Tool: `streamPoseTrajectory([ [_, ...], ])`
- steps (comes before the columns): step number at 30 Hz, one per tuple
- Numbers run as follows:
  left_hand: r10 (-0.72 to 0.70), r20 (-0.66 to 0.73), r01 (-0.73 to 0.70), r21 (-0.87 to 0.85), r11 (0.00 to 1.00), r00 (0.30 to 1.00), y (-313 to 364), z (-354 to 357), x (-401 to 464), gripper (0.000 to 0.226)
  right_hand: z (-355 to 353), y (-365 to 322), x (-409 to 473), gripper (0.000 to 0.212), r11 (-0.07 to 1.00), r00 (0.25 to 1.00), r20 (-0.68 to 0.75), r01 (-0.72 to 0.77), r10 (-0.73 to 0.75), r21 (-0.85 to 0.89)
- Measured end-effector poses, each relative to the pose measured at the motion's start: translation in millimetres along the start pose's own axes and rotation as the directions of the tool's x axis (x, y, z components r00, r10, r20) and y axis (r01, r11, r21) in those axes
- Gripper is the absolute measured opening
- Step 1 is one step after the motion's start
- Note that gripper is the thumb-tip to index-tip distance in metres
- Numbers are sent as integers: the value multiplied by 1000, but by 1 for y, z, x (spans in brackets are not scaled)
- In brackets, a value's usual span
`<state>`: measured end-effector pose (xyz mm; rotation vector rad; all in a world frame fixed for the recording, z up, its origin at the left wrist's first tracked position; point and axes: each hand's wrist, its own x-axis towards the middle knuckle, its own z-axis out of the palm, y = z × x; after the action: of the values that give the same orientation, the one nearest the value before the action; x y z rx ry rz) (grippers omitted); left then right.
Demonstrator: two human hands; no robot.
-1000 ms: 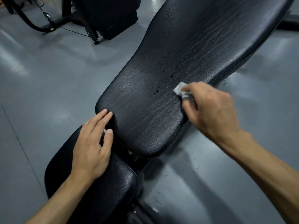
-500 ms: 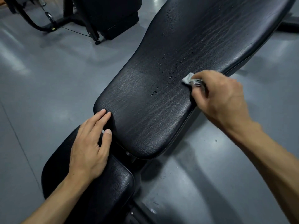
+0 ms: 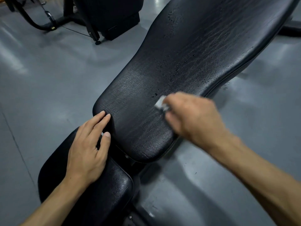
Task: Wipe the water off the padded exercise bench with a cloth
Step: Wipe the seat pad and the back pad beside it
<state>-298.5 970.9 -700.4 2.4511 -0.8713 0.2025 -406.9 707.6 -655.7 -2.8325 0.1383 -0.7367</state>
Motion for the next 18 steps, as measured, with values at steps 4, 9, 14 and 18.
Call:
streamPoseTrajectory([
  [4,1,1,-1,3,1000,1000,-1,1,0,50,-15,51,24,32,968,966,-127,-236,224,-87],
  [9,-3,2,3,6,1000,1000,0,1,0,51,0,13,16,21,984,981,-124,-160,149,-79],
  [14,2,3,-2,7,1000,1000,-1,0,0,50,21,-42,-3,22,996,995,51,85,-84,-19],
  [18,9,10,-9,3,1000,1000,-2,-1,0,50,7,-2,18,22,990,999,38,-17,22,-139],
])
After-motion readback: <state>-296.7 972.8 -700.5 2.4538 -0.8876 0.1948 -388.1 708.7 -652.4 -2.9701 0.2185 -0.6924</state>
